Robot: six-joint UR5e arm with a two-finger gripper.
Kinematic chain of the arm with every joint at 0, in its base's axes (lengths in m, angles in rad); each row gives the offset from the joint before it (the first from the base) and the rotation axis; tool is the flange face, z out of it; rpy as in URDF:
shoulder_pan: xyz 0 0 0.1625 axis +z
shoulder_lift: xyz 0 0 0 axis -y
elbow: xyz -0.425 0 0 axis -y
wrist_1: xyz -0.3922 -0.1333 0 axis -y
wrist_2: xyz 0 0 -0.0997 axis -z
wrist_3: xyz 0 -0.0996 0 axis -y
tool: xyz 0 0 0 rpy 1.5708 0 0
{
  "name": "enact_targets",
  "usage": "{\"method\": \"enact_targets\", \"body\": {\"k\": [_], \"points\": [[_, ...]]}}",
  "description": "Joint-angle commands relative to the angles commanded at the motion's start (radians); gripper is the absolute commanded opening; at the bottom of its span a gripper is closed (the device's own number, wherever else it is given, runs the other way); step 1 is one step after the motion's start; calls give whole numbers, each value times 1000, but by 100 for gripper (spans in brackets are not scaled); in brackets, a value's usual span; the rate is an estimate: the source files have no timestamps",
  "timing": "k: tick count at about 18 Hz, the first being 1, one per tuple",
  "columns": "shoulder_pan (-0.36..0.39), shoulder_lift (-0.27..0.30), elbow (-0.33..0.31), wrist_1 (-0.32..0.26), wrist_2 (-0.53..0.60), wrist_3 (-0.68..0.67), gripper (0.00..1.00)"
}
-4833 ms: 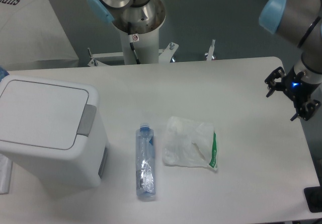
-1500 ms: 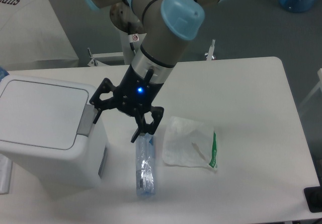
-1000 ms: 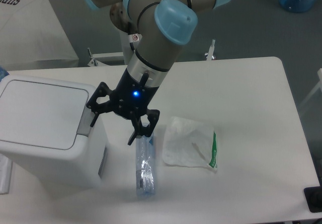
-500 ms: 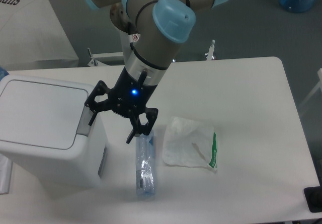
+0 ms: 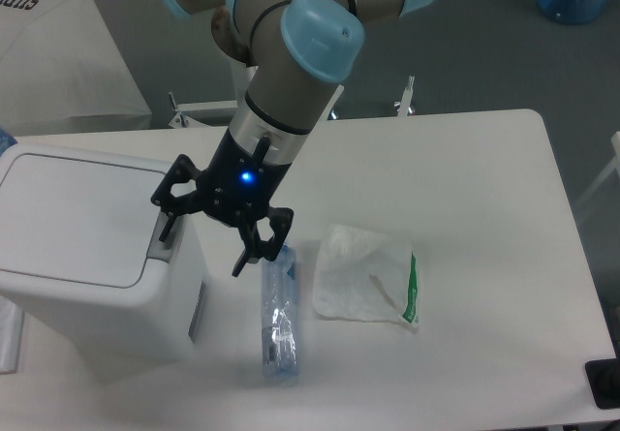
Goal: Open the trash can
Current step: 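Push the gripper against the lid edge to flip the lid open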
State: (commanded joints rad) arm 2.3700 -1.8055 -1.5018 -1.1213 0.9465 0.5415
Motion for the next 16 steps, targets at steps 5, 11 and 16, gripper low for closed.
{"method": "enact_targets", "body": {"k": [5,11,16], "points": [[2,-3,-5,9,5,0,100],[2,3,-3,8,3,-3,100],[18,18,20,8,5,2,100]]}}
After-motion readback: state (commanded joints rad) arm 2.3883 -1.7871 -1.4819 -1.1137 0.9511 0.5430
